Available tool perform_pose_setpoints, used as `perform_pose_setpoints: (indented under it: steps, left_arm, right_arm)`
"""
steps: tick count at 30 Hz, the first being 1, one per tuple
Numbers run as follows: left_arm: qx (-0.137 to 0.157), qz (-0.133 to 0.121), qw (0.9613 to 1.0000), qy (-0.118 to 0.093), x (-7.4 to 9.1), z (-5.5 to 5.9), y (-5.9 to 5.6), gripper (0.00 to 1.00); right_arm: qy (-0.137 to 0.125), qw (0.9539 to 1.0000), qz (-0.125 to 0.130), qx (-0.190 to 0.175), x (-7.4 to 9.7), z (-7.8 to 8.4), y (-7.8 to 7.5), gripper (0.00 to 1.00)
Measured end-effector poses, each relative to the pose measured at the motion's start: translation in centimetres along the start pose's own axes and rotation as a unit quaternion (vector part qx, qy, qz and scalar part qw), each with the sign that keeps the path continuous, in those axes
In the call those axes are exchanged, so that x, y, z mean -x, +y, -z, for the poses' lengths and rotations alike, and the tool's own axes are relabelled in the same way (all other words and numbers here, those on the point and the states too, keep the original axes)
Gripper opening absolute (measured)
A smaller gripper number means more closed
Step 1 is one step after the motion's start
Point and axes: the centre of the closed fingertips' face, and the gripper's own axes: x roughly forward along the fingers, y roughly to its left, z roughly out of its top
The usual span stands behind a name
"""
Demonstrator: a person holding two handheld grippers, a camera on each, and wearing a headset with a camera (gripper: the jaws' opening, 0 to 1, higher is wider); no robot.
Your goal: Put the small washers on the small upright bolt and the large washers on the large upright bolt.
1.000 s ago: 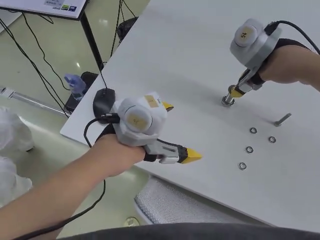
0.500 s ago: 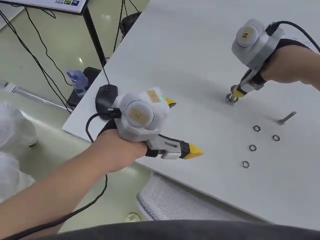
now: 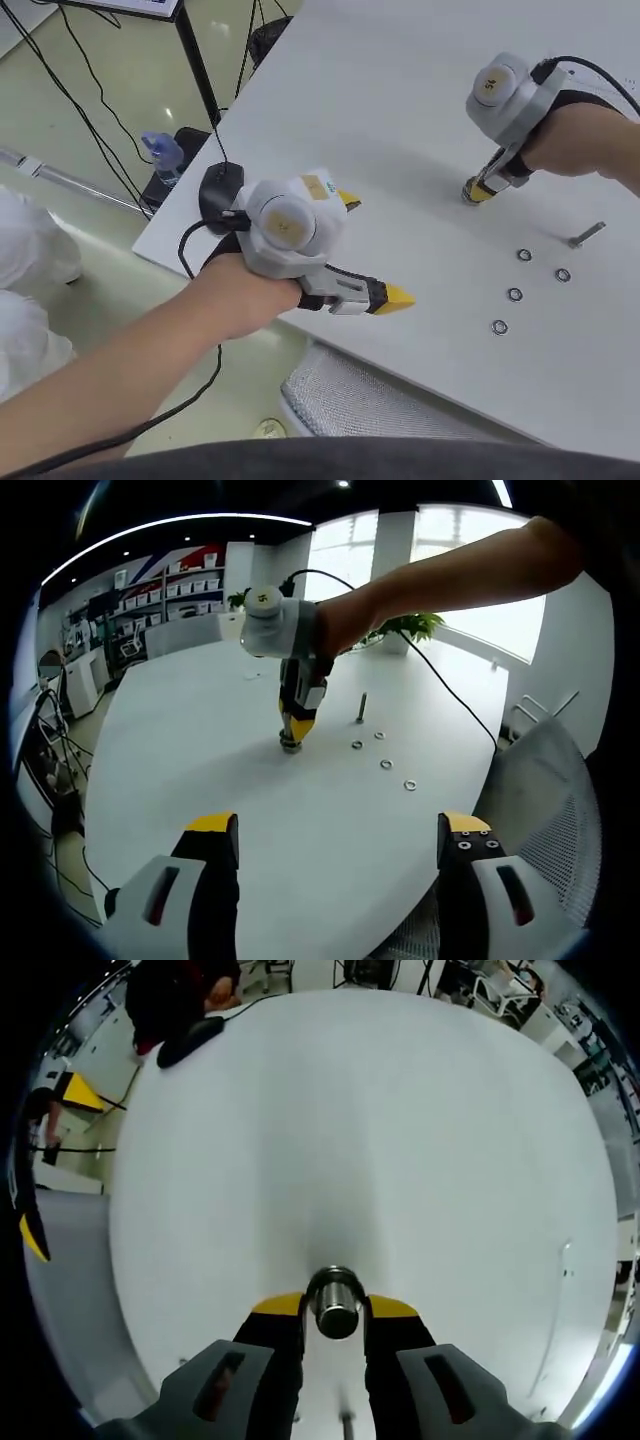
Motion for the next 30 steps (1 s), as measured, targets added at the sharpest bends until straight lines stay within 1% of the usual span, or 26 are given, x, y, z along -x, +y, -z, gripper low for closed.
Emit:
perform_pose_setpoints:
  steps: [7,13,15,17,21,22,26,28,30]
  left_arm:
    - [0.001,0.000,1.0000,0.002,0.0,0.1,0.0,0.80]
    - [0.000,0.003,1.0000,0.004,0.1,0.2,0.0,0.79]
    - [0.000,0.002,1.0000,0.003,0.1,0.1,0.1,0.79]
    - [0.004,0.004,1.0000,-0.001,0.1,-0.1,0.0,0.79]
    - [0.001,0.006,1.0000,0.004,0.1,0.1,0.0,0.78]
    - [0.001,0.006,1.0000,0.005,0.1,0.1,0.0,0.78]
    - [-0.002,0.009,0.9999,0.007,0.0,0.2,-0.1,0.78]
    - [-0.004,0.009,0.9999,0.009,0.0,0.2,-0.1,0.78]
    - [-0.005,0.009,0.9999,0.008,0.0,0.1,-0.1,0.77]
  right_arm:
    - [-0.001,1.0000,0.008,-0.003,-0.3,0.1,0.2,0.22]
    - [-0.007,0.9999,0.005,-0.009,-0.1,0.2,0.6,0.22]
    - [-0.005,1.0000,0.005,-0.002,0.0,0.3,0.8,0.23]
    - [-0.003,1.0000,0.004,-0.004,0.0,0.3,0.9,0.23]
    - [0.000,1.0000,0.000,-0.010,-0.1,0.3,1.1,0.24]
    - [0.003,1.0000,0.000,0.007,-0.1,0.4,1.1,0.24]
    - [0.004,0.9999,0.002,0.015,-0.2,0.5,1.2,0.25]
    - [0.005,0.9999,0.000,0.014,-0.3,0.6,1.1,0.27]
    - [-0.003,0.9999,0.001,0.015,-0.3,0.4,0.9,0.32]
